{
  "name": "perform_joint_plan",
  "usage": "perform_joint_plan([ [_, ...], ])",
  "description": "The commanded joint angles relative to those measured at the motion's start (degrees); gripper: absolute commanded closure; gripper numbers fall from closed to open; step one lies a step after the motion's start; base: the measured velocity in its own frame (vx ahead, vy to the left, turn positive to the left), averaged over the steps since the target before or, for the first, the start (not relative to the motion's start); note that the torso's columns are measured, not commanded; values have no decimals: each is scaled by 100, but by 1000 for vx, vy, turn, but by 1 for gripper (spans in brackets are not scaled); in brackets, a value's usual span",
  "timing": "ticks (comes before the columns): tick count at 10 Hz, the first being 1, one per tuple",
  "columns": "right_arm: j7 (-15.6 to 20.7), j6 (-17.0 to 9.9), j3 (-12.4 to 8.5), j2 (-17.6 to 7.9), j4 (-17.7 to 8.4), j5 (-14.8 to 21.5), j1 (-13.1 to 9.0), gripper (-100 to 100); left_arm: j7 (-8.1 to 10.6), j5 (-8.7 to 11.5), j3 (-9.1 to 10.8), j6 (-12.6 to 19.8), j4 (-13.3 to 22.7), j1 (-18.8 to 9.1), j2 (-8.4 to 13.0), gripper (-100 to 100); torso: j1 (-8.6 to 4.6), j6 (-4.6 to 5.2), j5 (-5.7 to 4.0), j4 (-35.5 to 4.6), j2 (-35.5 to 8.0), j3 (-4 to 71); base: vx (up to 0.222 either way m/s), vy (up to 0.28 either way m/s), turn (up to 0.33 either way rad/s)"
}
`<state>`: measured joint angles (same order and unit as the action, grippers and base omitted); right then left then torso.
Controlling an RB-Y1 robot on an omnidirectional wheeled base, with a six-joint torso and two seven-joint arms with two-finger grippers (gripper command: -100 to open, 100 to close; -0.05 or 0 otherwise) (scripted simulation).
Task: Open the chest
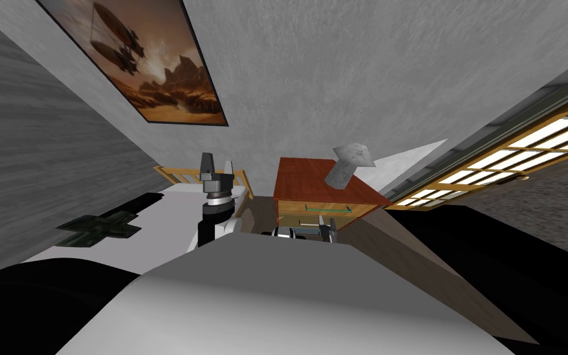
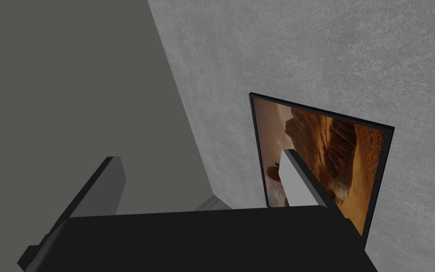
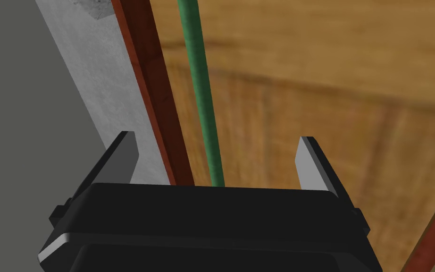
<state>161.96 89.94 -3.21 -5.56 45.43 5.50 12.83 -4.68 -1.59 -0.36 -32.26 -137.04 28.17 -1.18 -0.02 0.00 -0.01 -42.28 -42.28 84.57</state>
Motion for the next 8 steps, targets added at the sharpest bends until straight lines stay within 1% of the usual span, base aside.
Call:
perform_joint_plan([
  [1,-403,-44,-1,-31,-8,-4,-10,-100,0,0,0,0,0,0,0,0,0,0,0,0,0,0,0,0,0],
  [2,-592,-87,-3,-54,-16,-9,-22,-100,0,0,0,0,0,0,0,0,1,0,0,0,0,0,0,0,0],
  [3,-659,-87,-3,-54,-16,-9,-22,-100,0,0,0,0,0,0,0,0,2,0,1,0,-1,0,0,0,0],
  [4,-868,-133,-5,-75,-26,-14,-36,-100,0,0,0,0,0,0,0,0,3,0,1,0,-1,-1,0,0,0],
  [6,-1171,-234,-8,-108,-53,-26,-67,-100,0,0,0,0,0,0,0,0,2,0,1,0,-1,-1,-3,-2,-3],
  [8,-1352,-345,-12,-133,-85,-40,-103,-100,0,0,0,0,0,0,0,0,2,0,1,0,-1,-1,-6,-4,-6],
])
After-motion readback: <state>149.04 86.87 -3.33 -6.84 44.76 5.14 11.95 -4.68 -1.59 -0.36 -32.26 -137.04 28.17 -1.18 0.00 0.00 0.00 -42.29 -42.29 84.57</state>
